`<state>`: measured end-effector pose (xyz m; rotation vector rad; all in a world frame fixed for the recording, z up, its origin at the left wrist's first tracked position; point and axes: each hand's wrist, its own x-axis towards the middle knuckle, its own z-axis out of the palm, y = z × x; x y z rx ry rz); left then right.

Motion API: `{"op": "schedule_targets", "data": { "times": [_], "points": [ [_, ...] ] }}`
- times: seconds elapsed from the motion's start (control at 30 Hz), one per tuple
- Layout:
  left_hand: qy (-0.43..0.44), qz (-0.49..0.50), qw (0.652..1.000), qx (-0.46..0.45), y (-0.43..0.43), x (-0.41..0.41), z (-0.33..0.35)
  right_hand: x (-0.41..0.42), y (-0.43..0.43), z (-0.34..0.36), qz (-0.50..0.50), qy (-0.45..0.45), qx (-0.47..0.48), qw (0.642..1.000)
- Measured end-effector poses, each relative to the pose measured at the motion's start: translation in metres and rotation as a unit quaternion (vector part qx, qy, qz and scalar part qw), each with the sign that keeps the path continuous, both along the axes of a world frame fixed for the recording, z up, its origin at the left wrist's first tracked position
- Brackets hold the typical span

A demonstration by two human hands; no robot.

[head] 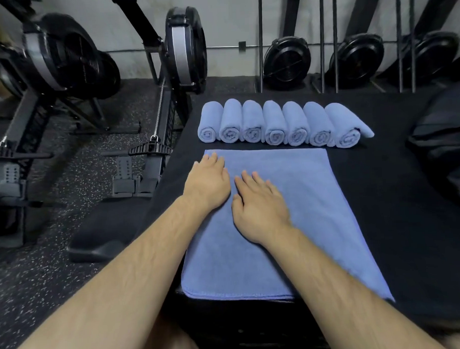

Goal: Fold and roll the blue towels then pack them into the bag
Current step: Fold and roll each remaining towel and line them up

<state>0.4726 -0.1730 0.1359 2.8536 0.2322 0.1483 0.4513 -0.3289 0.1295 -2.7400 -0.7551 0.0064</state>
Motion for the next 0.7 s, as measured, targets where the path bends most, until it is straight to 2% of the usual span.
{"op": "schedule_targets", "data": {
  "times": [0.13, 0.43, 0.7],
  "points": [
    [0.041, -0.049, 0.998, 0.011, -0.001, 0.014, 0.002, -0.002, -0.001, 0.001, 0.001, 0.007, -0.006, 1.0],
    [0.044, -0.017, 0.997, -0.066, 0.02, -0.004, 0.001, -0.007, -0.002, 0.012, 0.011, 0.044, -0.049, 0.998],
    [0.048, -0.024, 0.996, -0.065, 0.023, -0.055, -0.001, -0.077, 0.018, 0.012, 0.055, 0.066, -0.068, 0.994]
  ]
}}
